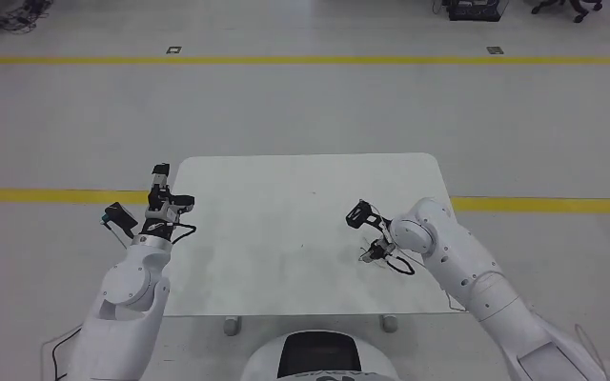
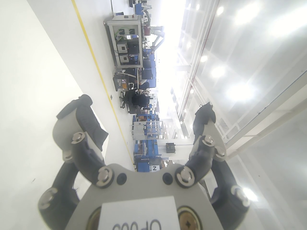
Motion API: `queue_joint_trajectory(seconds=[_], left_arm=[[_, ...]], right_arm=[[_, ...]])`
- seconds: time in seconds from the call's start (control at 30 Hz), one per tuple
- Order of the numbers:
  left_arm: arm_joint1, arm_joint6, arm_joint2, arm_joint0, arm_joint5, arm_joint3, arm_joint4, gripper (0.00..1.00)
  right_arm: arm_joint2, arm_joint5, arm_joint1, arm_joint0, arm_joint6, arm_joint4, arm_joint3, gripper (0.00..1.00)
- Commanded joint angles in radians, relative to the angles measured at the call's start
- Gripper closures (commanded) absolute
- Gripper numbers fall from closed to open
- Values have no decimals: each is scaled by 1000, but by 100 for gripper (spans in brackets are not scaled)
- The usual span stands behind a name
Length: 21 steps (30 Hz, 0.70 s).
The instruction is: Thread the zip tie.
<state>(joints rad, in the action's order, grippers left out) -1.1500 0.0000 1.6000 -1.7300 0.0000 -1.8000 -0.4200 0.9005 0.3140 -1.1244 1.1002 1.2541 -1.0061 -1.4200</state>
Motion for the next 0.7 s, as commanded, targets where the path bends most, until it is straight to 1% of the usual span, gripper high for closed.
queue_joint_trajectory(seconds=[0.0, 0.2, 0.23, 0.27, 0.3, 0.43, 0.67], left_arm=[[0, 0, 0, 0, 0, 0, 0, 0], [0, 0, 0, 0, 0, 0, 0, 0], [0, 0, 0, 0, 0, 0, 0, 0], [0, 0, 0, 0, 0, 0, 0, 0], [0, 0, 0, 0, 0, 0, 0, 0], [0, 0, 0, 0, 0, 0, 0, 0], [0, 0, 0, 0, 0, 0, 0, 0]], right_arm=[[0, -3, 0, 6, -25, -1, 10, 0], [-15, 0, -5, -10, -26, 9, 43, 0], [-17, 1, -6, -13, -26, 11, 47, 10], [-21, 2, -8, -17, -28, 12, 53, 31], [-23, 3, -9, -19, -29, 13, 57, 50], [-34, 11, -13, -30, -36, 23, 78, 51], [-54, 14, -23, -55, -60, 37, 134, 59]])
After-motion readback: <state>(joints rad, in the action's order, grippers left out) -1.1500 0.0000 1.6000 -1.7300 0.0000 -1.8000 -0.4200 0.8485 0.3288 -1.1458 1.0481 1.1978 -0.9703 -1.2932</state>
